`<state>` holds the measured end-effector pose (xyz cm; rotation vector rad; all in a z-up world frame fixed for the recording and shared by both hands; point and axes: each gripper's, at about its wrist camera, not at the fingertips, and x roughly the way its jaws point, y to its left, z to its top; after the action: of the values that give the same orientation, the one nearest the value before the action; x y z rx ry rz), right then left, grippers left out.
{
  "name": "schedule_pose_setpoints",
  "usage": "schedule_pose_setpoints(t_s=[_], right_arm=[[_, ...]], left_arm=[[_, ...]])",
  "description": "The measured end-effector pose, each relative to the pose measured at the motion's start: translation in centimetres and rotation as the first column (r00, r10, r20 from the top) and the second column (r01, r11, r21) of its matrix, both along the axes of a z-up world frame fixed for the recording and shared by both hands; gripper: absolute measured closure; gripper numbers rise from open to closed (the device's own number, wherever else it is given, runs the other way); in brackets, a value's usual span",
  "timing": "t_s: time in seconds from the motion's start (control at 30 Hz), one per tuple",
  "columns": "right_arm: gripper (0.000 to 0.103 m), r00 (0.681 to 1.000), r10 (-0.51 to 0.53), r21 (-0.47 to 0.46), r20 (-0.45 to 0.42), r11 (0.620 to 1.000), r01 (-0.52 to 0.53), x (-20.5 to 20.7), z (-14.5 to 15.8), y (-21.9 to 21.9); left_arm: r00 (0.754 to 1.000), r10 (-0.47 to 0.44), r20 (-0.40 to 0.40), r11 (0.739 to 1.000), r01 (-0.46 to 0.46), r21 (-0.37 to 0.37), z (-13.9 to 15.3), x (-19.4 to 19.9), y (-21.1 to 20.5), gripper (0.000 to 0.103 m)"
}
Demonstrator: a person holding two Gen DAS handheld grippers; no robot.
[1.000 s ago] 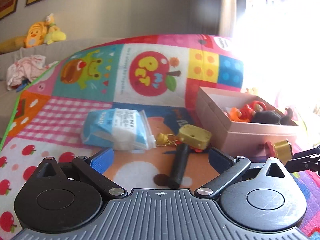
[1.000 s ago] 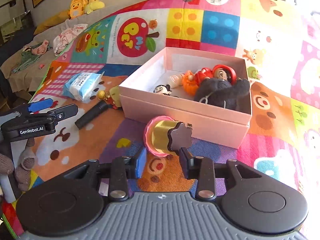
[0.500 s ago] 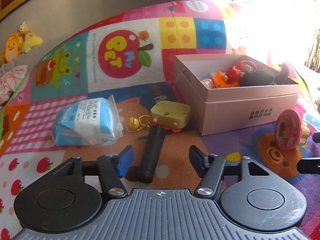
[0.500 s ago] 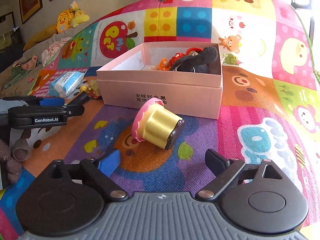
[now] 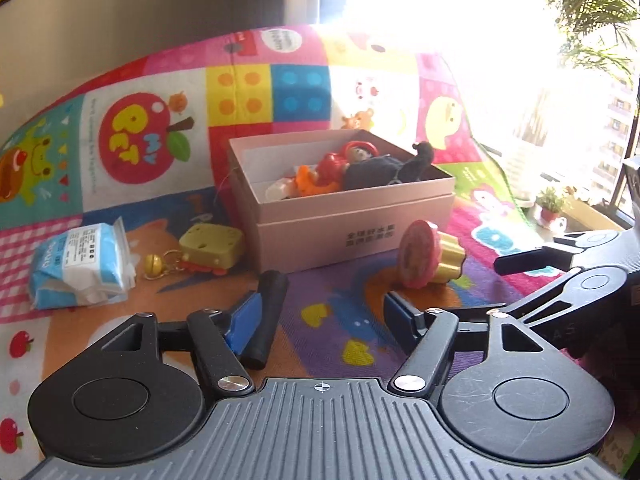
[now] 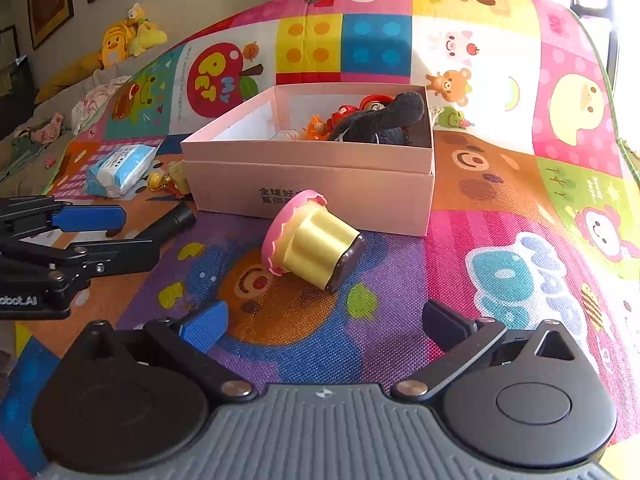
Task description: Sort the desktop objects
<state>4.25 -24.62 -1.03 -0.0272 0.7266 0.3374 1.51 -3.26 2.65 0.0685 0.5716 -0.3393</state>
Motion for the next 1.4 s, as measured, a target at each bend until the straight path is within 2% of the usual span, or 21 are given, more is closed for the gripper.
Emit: schedule_pose_setpoints(t_s=[0.07,0.13,0.33,0.5,0.6,0.67,0.73,0.83,0.93,1.07,1.17,1.27,1.4], right_arm=[[0.000,1.000,-0.004,0.001,-0.008,1.000,0.004,0.1,-0.1,0.0],[0.000,1.000,-0.005,-0.003,-0.013,1.000,0.005,0.2,-0.1,0.0],[0.000,1.000,-0.009,-0.015,-0.018,1.000,0.009,0.4,-0.2,0.1],[0.000,1.000,-0.013,-0.022,-0.021,1.000,0.012,0.4,-0.3,0.2],[0.000,1.000,-0.014,-0.024,-0.019,1.000,0.013,0.4,-0.3,0.2],[0.000,1.000,-0.020,-0.017,-0.017,1.000,0.020,0.5,-0.3,0.0],[0.000,0.999,-0.051,0.007,-0.016,0.999,0.051,0.6,-0.2,-0.6],[0.000,0.995,-0.093,0.035,-0.024,0.995,0.093,0.9,-0.2,-1.4],[0.000,0.995,-0.095,0.030,-0.022,0.995,0.095,0.9,-0.2,-1.3],[0.000,0.996,-0.090,0.023,-0.017,0.996,0.090,0.8,-0.2,-1.1],[0.000,0.995,-0.101,0.028,-0.025,0.994,0.102,1.0,-0.2,-1.3],[0.000,0.995,-0.102,0.024,-0.023,0.994,0.103,0.9,-0.2,-1.2],[0.000,0.994,-0.102,0.017,-0.026,0.995,0.102,0.9,-0.3,-1.1]], left_arm=[[1.000,0.020,0.019,1.000,-0.020,0.014,0.1,-0.2,0.0,0.018],[0.998,0.053,0.022,0.997,-0.054,0.060,-0.2,0.0,0.1,0.017],[0.989,0.134,-0.059,0.983,-0.125,0.131,-2.2,0.9,0.9,0.015],[0.988,0.106,-0.117,0.992,-0.096,0.086,-2.7,-0.2,1.2,0.012],[0.985,0.062,-0.159,0.998,-0.060,0.016,-2.6,-0.8,1.0,0.012],[0.987,0.029,-0.159,1.000,-0.030,-0.005,-2.4,-1.1,0.4,0.015],[0.989,0.017,-0.148,1.000,-0.016,0.005,-2.3,-1.1,0.0,0.017],[0.988,0.051,-0.145,0.999,-0.048,0.024,-2.6,-0.2,-0.2,0.033],[0.987,0.075,-0.141,0.997,-0.076,0.001,-2.5,0.6,0.2,0.045],[0.992,-0.021,-0.122,0.998,0.014,-0.065,-1.8,0.4,-0.4,0.042],[0.995,-0.029,-0.093,0.999,0.027,-0.017,-1.7,0.2,-1.3,0.042],[0.995,0.031,-0.092,0.998,-0.025,0.066,-2.3,0.8,-1.2,0.042],[0.992,0.102,-0.071,0.988,-0.092,0.123,-2.6,1.4,0.1,0.037]])
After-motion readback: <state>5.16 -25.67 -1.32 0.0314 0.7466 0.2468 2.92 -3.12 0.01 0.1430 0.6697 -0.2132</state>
